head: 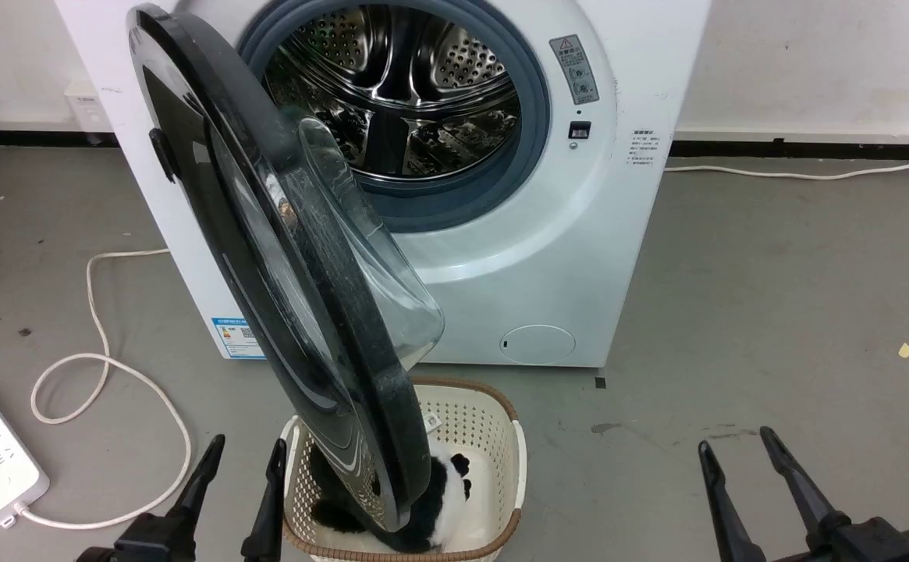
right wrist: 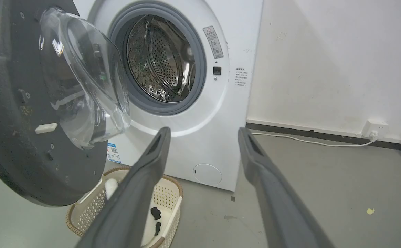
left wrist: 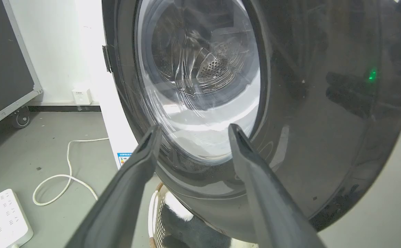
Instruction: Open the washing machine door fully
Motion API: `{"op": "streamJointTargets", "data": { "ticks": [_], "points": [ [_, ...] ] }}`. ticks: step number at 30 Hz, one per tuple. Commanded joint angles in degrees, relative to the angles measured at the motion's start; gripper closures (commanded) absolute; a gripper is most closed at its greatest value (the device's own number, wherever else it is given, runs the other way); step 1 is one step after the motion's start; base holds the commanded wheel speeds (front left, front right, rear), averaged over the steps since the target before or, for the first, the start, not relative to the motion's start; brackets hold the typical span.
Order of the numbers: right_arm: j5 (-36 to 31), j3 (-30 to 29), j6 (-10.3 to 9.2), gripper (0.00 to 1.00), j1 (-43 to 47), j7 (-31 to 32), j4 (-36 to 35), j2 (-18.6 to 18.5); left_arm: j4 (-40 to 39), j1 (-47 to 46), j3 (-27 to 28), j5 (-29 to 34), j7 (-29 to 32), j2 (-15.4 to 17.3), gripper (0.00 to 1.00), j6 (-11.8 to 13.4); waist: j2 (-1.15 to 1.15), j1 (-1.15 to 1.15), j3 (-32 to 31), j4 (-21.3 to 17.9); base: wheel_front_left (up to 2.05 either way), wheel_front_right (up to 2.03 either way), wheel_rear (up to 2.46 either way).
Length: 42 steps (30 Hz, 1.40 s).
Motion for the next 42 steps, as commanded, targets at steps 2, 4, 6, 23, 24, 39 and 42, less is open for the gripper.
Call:
{"op": "streamJointTargets", "data": {
  "ticks": [2,4,6,23,24,39,42],
  "points": [
    [0.88,-0.01,-0.05,0.0,0.79,-0.24,-0.26,0.21,-0.28,1.18,-0.16,0.76,-0.3,-0.22,0.0,-0.19,0.0,0.0,0.1,0.06,0.0,0.0,0.0],
    [1.1,-0.03,-0.05,0.0,0.71,-0.24,-0.17,0.21,-0.28,1.29,-0.22,0.93,-0.3,-0.26,0.0,-0.19,0.0,0.0,0.18,0.14,0.0,0.0,0.0],
    [1.37,0.01,-0.05,0.0,0.62,-0.24,-0.01,0.22,-0.31,1.29,-0.23,1.11,-0.3,-0.27,0.0,-0.19,0.0,0.0,0.21,0.22,0.0,0.0,0.0],
    [2.77,-0.26,-0.05,0.0,0.03,-0.25,0.84,0.22,-0.72,0.98,-0.73,1.22,-0.3,-0.45,1.0,-0.19,0.0,0.0,0.03,0.49,0.0,0.0,0.0],
    [2.83,-0.25,-0.05,0.0,0.03,-0.25,0.86,0.22,-1.23,0.86,-0.54,1.14,-0.3,-0.55,1.0,-0.19,0.0,0.0,0.02,0.51,0.0,0.0,0.0],
    [4.51,-0.54,-0.05,0.0,-0.1,-0.25,0.5,0.22,-22.59,-7.25,6.55,-4.93,-0.3,-4.17,1.0,-0.19,0.0,0.0,-0.15,0.27,0.0,0.0,0.0],
    [4.49,-0.53,-0.05,0.0,-0.25,-0.25,0.53,0.22,-26.32,-8.62,4.38,-4.62,-0.3,-4.38,1.0,-0.19,0.0,0.0,-0.16,-0.03,0.0,0.0,0.0]
  ]
}}
